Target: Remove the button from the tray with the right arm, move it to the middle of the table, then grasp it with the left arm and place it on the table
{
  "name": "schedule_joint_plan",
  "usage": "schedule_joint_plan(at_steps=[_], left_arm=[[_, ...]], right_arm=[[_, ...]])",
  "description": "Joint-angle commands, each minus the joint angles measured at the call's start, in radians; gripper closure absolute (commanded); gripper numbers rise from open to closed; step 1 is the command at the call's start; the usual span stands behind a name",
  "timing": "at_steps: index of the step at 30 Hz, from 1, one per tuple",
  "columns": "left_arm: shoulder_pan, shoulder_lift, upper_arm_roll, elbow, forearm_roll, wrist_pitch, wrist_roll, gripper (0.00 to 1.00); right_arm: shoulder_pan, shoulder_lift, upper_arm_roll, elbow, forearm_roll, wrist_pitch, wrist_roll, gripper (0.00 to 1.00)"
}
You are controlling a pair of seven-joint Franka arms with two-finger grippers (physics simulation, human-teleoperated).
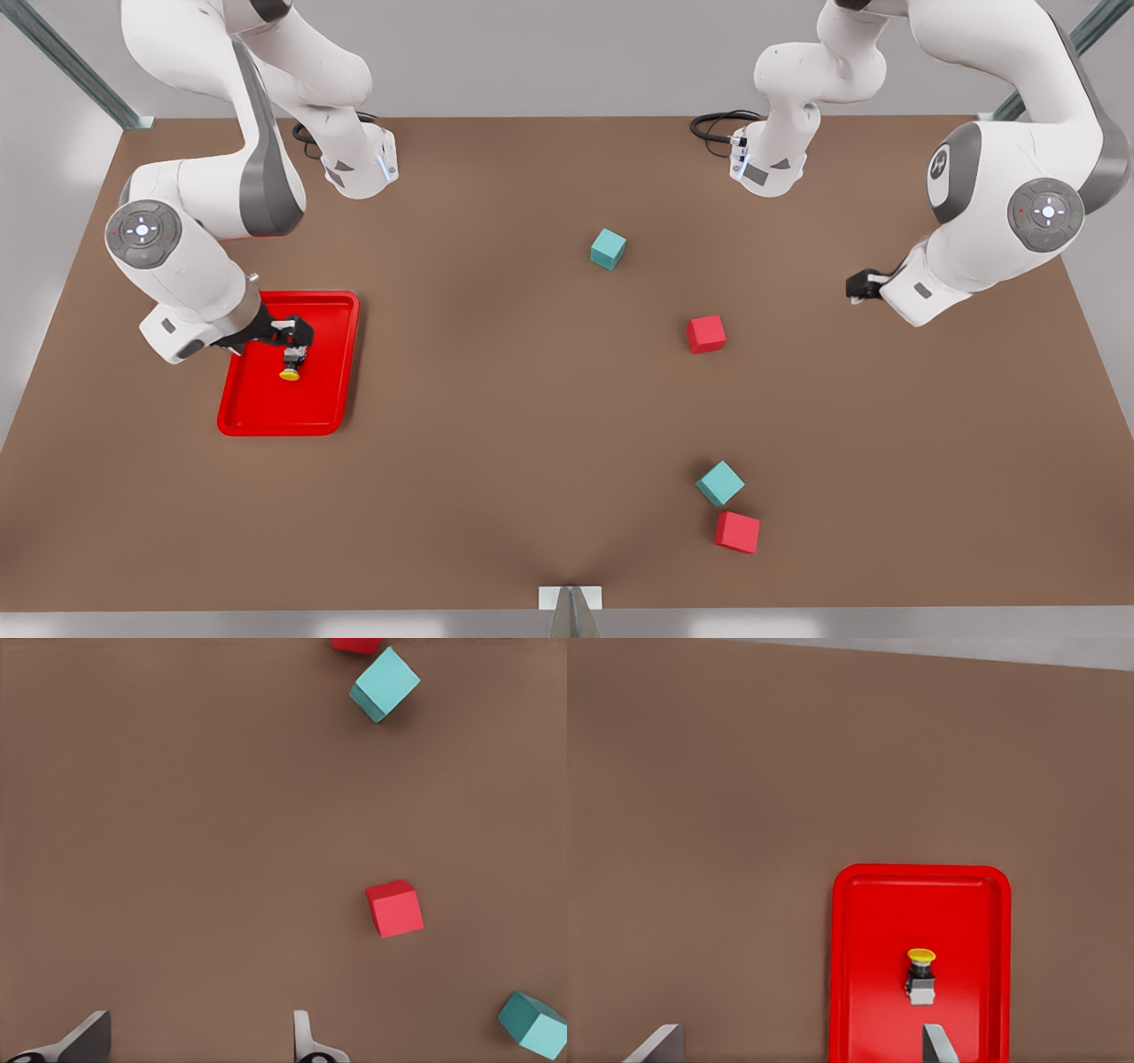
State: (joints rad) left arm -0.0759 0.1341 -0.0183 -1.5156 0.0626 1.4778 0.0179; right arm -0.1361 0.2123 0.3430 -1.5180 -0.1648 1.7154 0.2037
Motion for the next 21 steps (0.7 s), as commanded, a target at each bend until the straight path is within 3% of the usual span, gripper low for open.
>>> schedule_joint_plan(at_steps=[1, 8, 11, 16, 17, 19, 21], left_arm=[[-0.001, -0.002, 0.000, 0.000, 0.000, 0.035, 0.001, 0.00], [-0.001, 0.002, 0.000, 0.000, 0.002, 0.033, 0.001, 0.00], [0.002, 0.004, -0.002, 0.000, 0.002, 0.035, 0.001, 0.00], [0.002, 0.005, -0.002, 0.000, 0.002, 0.035, 0.001, 0.00], [0.002, 0.005, -0.002, 0.000, 0.000, 0.035, 0.001, 0.00], [0.002, 0.007, -0.003, 0.000, 0.000, 0.035, 0.001, 0.00], [0.002, 0.007, -0.003, 0.000, 0.002, 0.035, 0.001, 0.00]], right_arm=[[-0.002, -0.001, 0.001, -0.001, 0.001, -0.003, 0.036, 0.00], [-0.010, 0.133, 0.002, -0.057, 0.047, -0.178, 0.052, 0.00], [-0.111, 0.128, 0.002, -0.283, 0.041, 0.150, 0.031, 0.00], [-0.195, 0.073, 0.004, -0.565, 0.005, 0.437, -0.007, 0.00], [-0.217, 0.041, 0.002, -0.686, 0.001, 0.630, -0.007, 0.00], [-0.273, 0.053, 0.002, -0.725, -0.076, 0.826, -0.012, 0.00], [-0.280, 0.064, 0.002, -0.734, -0.087, 0.877, -0.012, 0.00]])
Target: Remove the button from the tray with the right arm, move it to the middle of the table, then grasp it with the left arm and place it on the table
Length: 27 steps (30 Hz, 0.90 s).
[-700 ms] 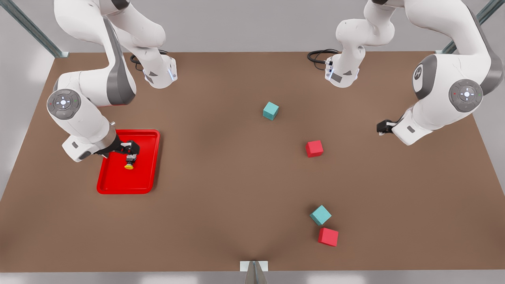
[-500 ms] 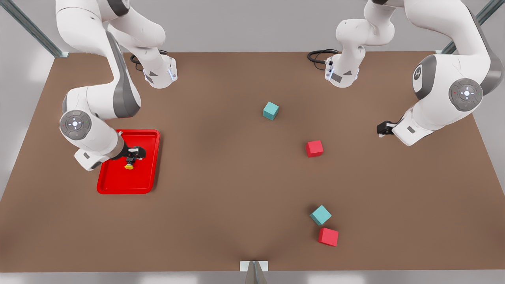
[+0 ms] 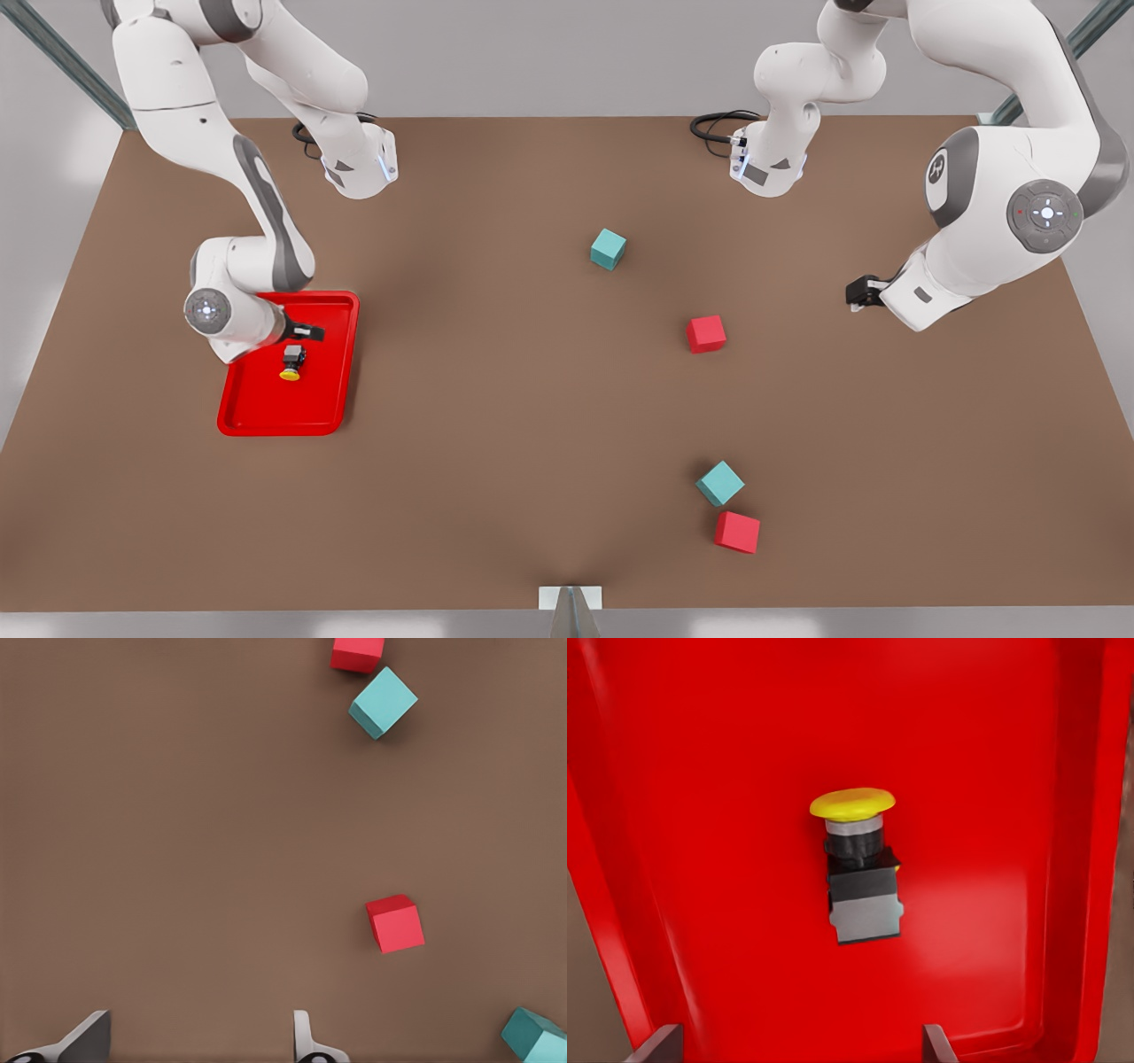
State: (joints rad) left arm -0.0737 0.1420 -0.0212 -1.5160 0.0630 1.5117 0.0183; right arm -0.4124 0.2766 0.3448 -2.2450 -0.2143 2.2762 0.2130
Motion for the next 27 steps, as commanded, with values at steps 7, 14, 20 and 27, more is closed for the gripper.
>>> schedule_joint_plan(at_steps=[7, 14, 20, 27], left_arm=[[0.000, 0.010, 0.000, 0.000, 0.000, 0.008, 0.000, 0.00], [0.000, 0.019, -0.002, 0.000, 0.000, 0.008, 0.000, 0.00], [0.000, 0.022, -0.002, 0.000, 0.000, 0.008, 0.000, 0.00], [0.000, 0.027, -0.002, 0.000, 0.000, 0.010, 0.000, 0.00]], right_arm=[[-0.048, 0.087, -0.001, -0.004, -0.088, 0.373, -0.095, 0.00], [-0.069, 0.113, -0.001, -0.024, -0.089, 0.375, -0.104, 0.00], [-0.072, 0.139, -0.003, -0.050, -0.091, 0.373, -0.112, 0.00], [-0.075, 0.150, -0.004, -0.044, -0.091, 0.315, -0.126, 0.58]])
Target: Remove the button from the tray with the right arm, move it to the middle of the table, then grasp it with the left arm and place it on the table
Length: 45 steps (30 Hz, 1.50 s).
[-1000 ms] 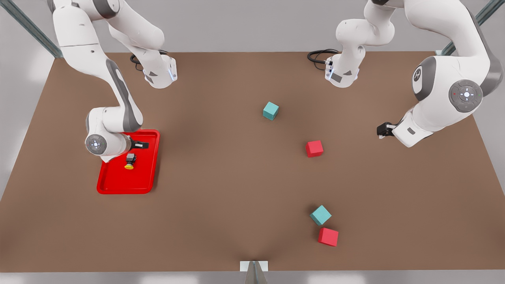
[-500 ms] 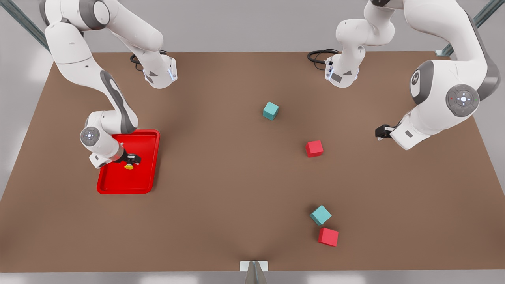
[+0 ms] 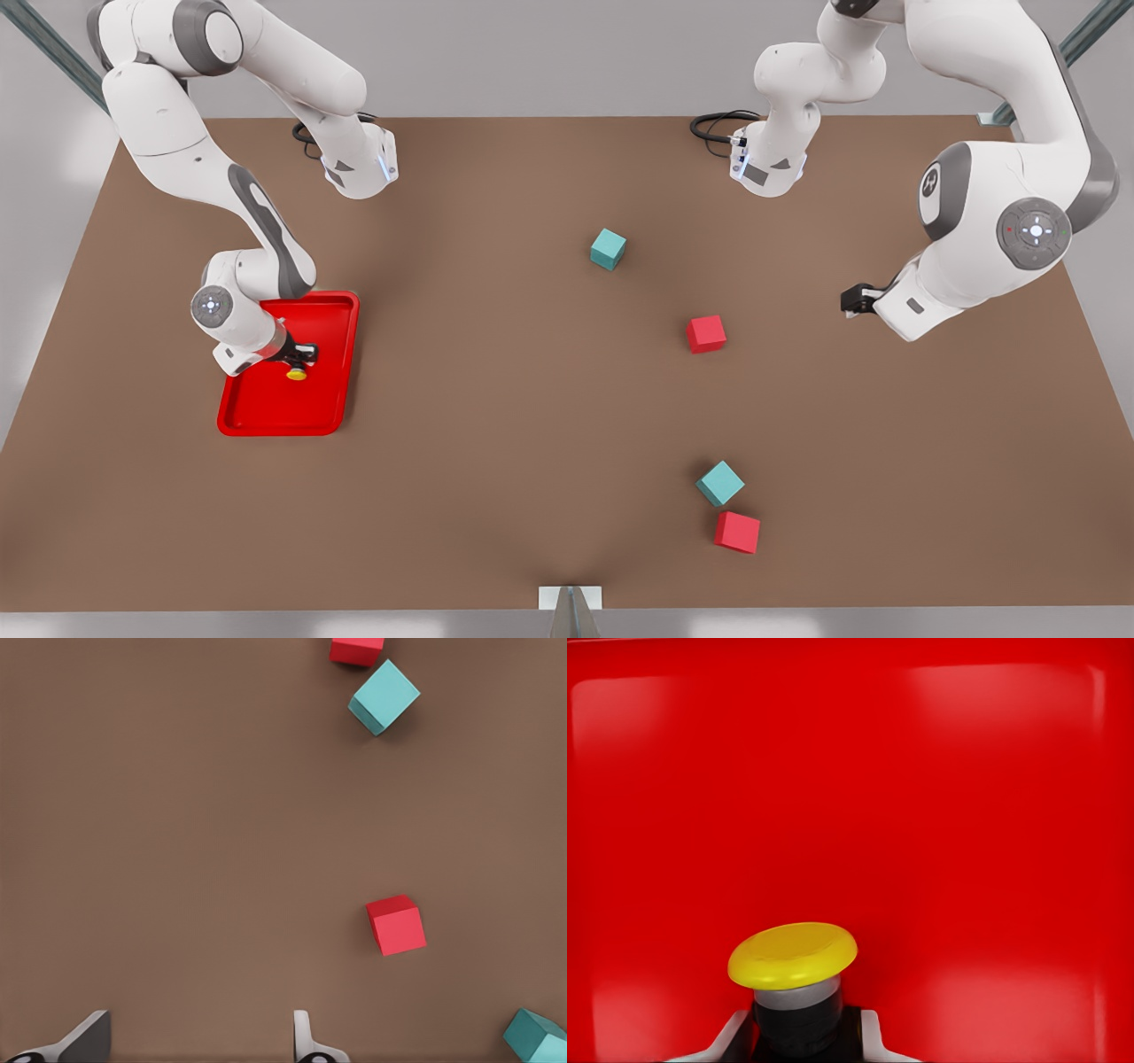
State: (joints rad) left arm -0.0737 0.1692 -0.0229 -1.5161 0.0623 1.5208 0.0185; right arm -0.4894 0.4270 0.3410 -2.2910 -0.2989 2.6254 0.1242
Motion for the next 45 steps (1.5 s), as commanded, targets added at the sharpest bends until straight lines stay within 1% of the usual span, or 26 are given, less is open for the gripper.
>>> schedule_joint_plan(at_steps=[1, 5, 7, 8, 10, 12, 13, 17, 18, 20, 21, 24, 25, 26, 27, 28, 29, 30, 31, 32, 34, 36, 39, 42, 43, 45], left_arm=[[0.000, 0.000, 0.000, 0.000, 0.001, 0.001, 0.000, 0.00], [0.000, 0.000, 0.000, 0.000, 0.001, 0.001, 0.000, 0.00], [0.000, 0.000, 0.000, 0.000, 0.001, 0.001, 0.000, 0.00], [0.000, 0.000, 0.000, -0.001, 0.001, 0.001, 0.000, 0.00], [0.000, 0.000, 0.000, 0.000, 0.001, 0.001, 0.000, 0.00], [0.000, 0.000, 0.000, 0.000, 0.001, 0.001, 0.000, 0.00], [0.000, 0.000, 0.000, 0.000, 0.001, 0.001, 0.000, 0.00], [0.000, 0.000, 0.000, 0.000, 0.001, 0.001, 0.000, 0.00], [0.000, 0.000, 0.000, 0.000, 0.001, 0.001, 0.000, 0.00], [-0.001, 0.000, 0.000, -0.001, 0.001, -0.001, 0.000, 0.00], [-0.024, 0.021, 0.001, 0.002, 0.002, -0.002, -0.002, 0.00], [-0.023, 0.033, 0.001, 0.004, 0.004, 0.001, -0.002, 0.00], [-0.023, 0.041, 0.001, 0.004, 0.002, 0.001, -0.002, 0.00], [-0.023, 0.043, 0.001, 0.005, 0.004, 0.002, -0.002, 0.00], [-0.023, 0.043, 0.001, 0.005, 0.002, 0.001, -0.002, 0.00], [-0.023, 0.043, 0.001, 0.005, 0.002, -0.001, -0.002, 0.00], [-0.023, 0.043, 0.001, 0.005, 0.002, -0.001, -0.002, 0.00], [-0.023, 0.043, 0.001, 0.005, 0.002, -0.001, -0.002, 0.00], [-0.023, 0.043, 0.001, 0.005, 0.002, -0.001, -0.002, 0.00], [-0.023, 0.043, 0.001, 0.005, 0.002, -0.001, -0.002, 0.00], [-0.024, 0.043, 0.001, 0.005, 0.002, -0.001, -0.002, 0.00], [-0.025, 0.043, 0.001, 0.005, 0.002, 0.001, -0.002, 0.00], [-0.025, 0.043, 0.001, 0.005, 0.002, 0.001, -0.002, 0.00], [-0.025, 0.043, 0.001, 0.005, 0.002, 0.001, -0.002, 0.00], [-0.026, 0.043, 0.001, 0.005, 0.002, 0.002, -0.002, 0.00], [-0.026, 0.043, 0.001, 0.007, 0.002, 0.001, -0.002, 0.00]], right_arm=[[0.000, -0.001, 0.001, 0.004, -0.006, -0.035, -0.037, 0.59], [0.003, -0.002, 0.003, 0.010, -0.006, -0.039, -0.041, 0.59], [0.018, -0.014, 0.009, 0.058, -0.002, -0.145, -0.032, 0.59], [0.000, -0.025, 0.050, 0.074, 0.003, -0.183, -0.032, 0.59], [-0.011, -0.037, 0.082, 0.116, 0.020, -0.251, -0.031, 0.59], [0.005, -0.036, 0.162, 0.232, 0.078, -0.381, 0.020, 0.59], [0.012, -0.030, 0.185, 0.295, 0.086, -0.427, 0.031, 0.59], [0.196, -0.025, 0.190, 0.341, 0.113, -0.432, 0.256, 0.59], [0.247, -0.014, 0.188, 0.380, 0.148, -0.441, 0.294, 0.59], [0.327, 0.021, 0.188, 0.461, 0.153, -0.486, 0.420, 0.59], [0.370, 0.058, 0.188, 0.511, 0.153, -0.492, 0.483, 0.59], [0.531, 0.209, 0.185, 0.722, 0.156, -0.525, 0.689, 0.59], [0.604, 0.239, 0.176, 0.789, 0.150, -0.547, 0.770, 0.59], [0.667, 0.305, 0.174, 0.915, 0.147, -0.605, 0.845, 0.59], [0.762, 0.381, 0.121, 1.062, 0.149, -0.651, 0.888, 0.59], [0.861, 0.429, 0.044, 1.160, 0.168, -0.653, 0.946, 0.59], [0.931, 0.486, -0.032, 1.259, 0.239, -0.654, 0.951, 0.59], [0.989, 0.515, -0.111, 1.309, 0.297, -0.654, 0.963, 0.59], [1.035, 0.545, -0.154, 1.364, 0.339, -0.654, 0.989, 0.59], [1.065, 0.614, -0.157, 1.444, 0.348, -0.653, 1.037, 0.59], [1.112, 0.668, -0.177, 1.493, 0.377, -0.619, 1.095, 0.59], [1.131, 0.714, -0.177, 1.507, 0.395, -0.542, 1.108, 0.59], [1.152, 0.750, -0.177, 1.519, 0.395, -0.519, 1.112, 0.56], [1.155, 0.770, -0.178, 1.521, 0.395, -0.493, 1.117, 0.56], [1.155, 0.771, -0.178, 1.521, 0.395, -0.492, 1.117, 0.42], [1.157, 0.773, -0.178, 1.521, 0.395, -0.486, 1.117, 0.31]])
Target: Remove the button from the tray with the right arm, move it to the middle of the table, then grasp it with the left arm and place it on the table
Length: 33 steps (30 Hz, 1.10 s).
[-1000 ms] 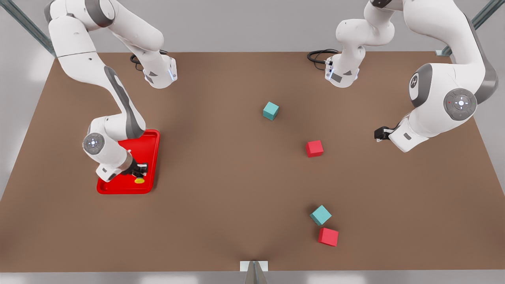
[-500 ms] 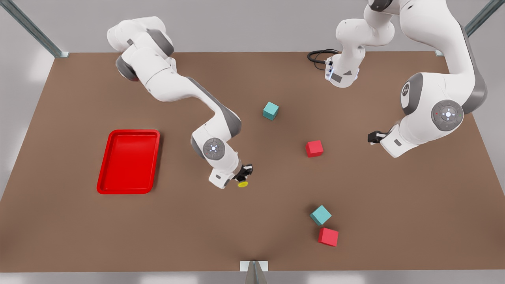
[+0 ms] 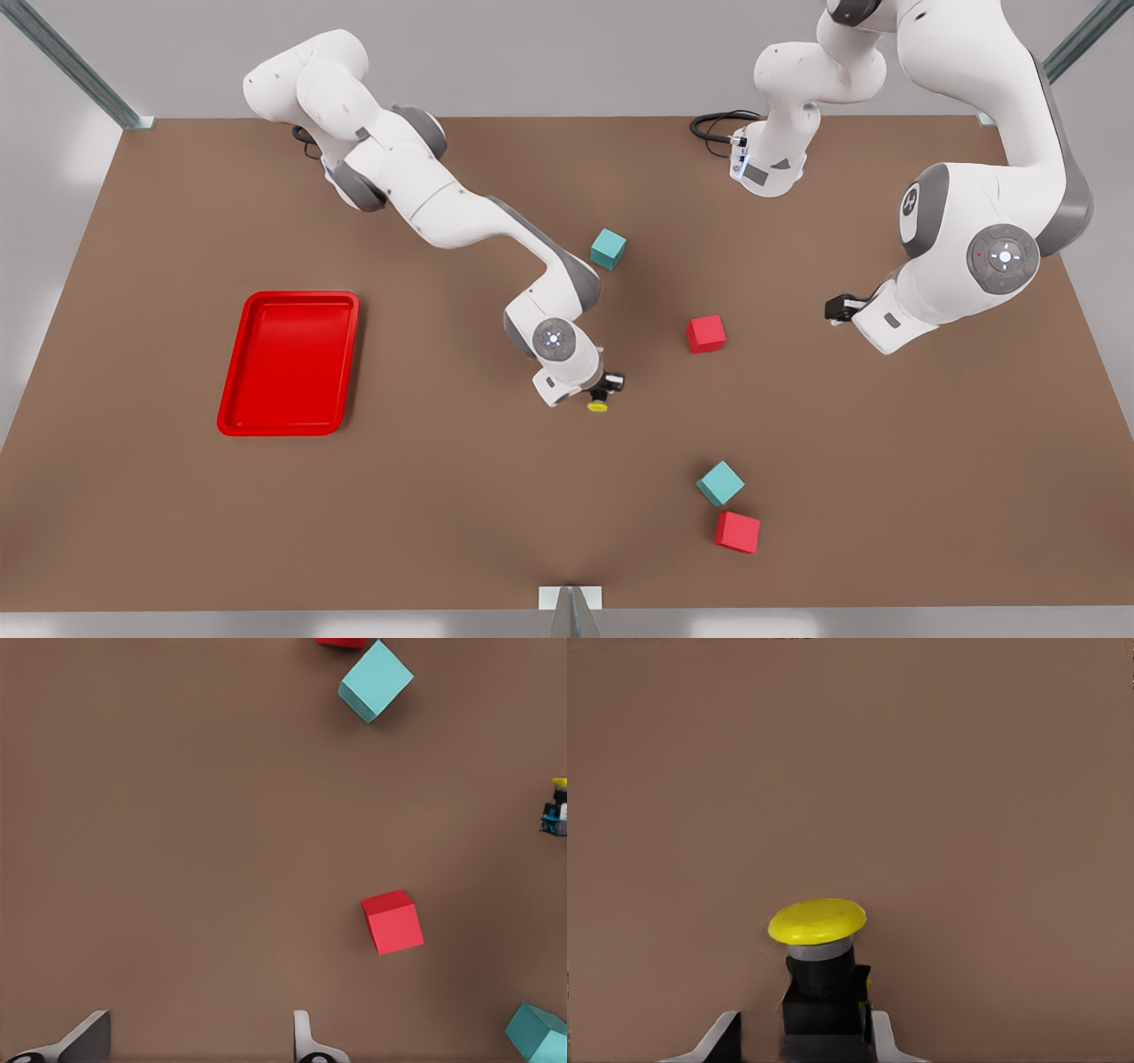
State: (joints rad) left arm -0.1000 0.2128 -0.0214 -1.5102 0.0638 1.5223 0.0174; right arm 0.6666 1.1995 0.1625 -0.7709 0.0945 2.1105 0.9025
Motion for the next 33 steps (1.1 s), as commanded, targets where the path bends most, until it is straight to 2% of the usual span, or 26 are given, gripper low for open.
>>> schedule_joint_plan(at_steps=[1, 2, 3, 5, 6, 8, 9, 10, 11, 12, 13, 17, 20, 23, 25, 27, 33], left_arm=[[-0.001, -0.001, 0.000, 0.001, 0.001, -0.001, -0.002, 0.00], [-0.001, -0.001, 0.000, 0.001, 0.001, -0.001, -0.002, 0.00], [-0.001, -0.001, 0.000, 0.001, 0.001, -0.001, -0.002, 0.00], [-0.001, -0.001, 0.000, 0.001, 0.001, -0.001, -0.010, 0.00], [-0.029, 0.008, 0.000, 0.001, -0.002, -0.001, -0.068, 0.00], [-0.184, 0.111, 0.000, 0.051, -0.044, -0.001, -0.589, 0.00], [-0.254, 0.189, 0.000, 0.107, -0.104, 0.009, -0.829, 0.00], [-0.311, 0.255, 0.000, 0.134, -0.180, 0.090, -0.962, 0.00], [-0.368, 0.306, 0.000, 0.134, -0.213, 0.201, -1.051, 0.00], [-0.426, 0.370, 0.000, 0.133, -0.213, 0.329, -1.143, 0.00], [-0.487, 0.441, 0.000, 0.133, -0.214, 0.436, -1.218, 0.00], [-0.537, 0.583, -0.002, 0.130, -0.231, 0.811, -1.289, 0.00], [-0.549, 0.593, 0.000, 0.105, -0.208, 0.908, -1.081, 0.00], [-0.540, 0.553, 0.008, 0.025, -0.136, 0.900, -0.752, 0.00], [-0.541, 0.533, 0.009, -0.022, -0.095, 0.889, -0.640, 0.00], [-0.541, 0.533, 0.011, -0.021, -0.015, 0.797, -0.628, 0.00], [-0.529, 0.582, 0.009, 0.004, -0.047, 0.796, -0.697, 0.00]], right_arm=[[0.001, -0.001, 0.000, 0.001, 0.002, 0.035, 0.338, 0.25], [0.007, -0.001, -0.014, 0.001, 0.002, 0.039, 0.340, 0.00], [0.018, -0.009, -0.050, -0.001, 0.002, 0.051, 0.331, 0.00], [-0.013, -0.093, -0.052, -0.019, -0.009, 0.034, 0.311, 0.00], [-0.085, -0.201, -0.044, -0.031, -0.004, -0.065, 0.172, 0.00], [-0.219, -0.380, -0.049, -0.031, -0.010, -0.478, -0.115, 0.00], [-0.333, -0.529, -0.047, -0.152, -0.070, -0.596, -0.382, 0.00], [-0.455, -0.736, -0.043, -0.436, -0.120, -0.587, -0.586, 0.00], [-0.554, -0.851, 0.017, -0.601, -0.200, -0.537, -0.690, 0.00], [-0.660, -0.897, 0.091, -0.686, -0.228, -0.475, -0.726, 0.00], [-0.664, -0.899, 0.091, -0.680, -0.234, -0.477, -0.725, 0.00], [-0.664, -0.896, 0.091, -0.680, -0.231, -0.474, -0.700, 0.00], [-0.665, -0.896, 0.091, -0.682, -0.233, -0.475, -0.702, 0.00], [-0.656, -0.896, 0.135, -0.656, -0.208, -0.483, -0.688, 0.00], [-0.673, -0.897, 0.129, -0.650, -0.214, -0.498, -0.691, 0.00], [-0.703, -0.897, 0.127, -0.636, -0.217, -0.521, -0.692, 0.00], [-0.690, -0.894, 0.131, -0.637, -0.216, -0.527, -0.686, 0.00]])
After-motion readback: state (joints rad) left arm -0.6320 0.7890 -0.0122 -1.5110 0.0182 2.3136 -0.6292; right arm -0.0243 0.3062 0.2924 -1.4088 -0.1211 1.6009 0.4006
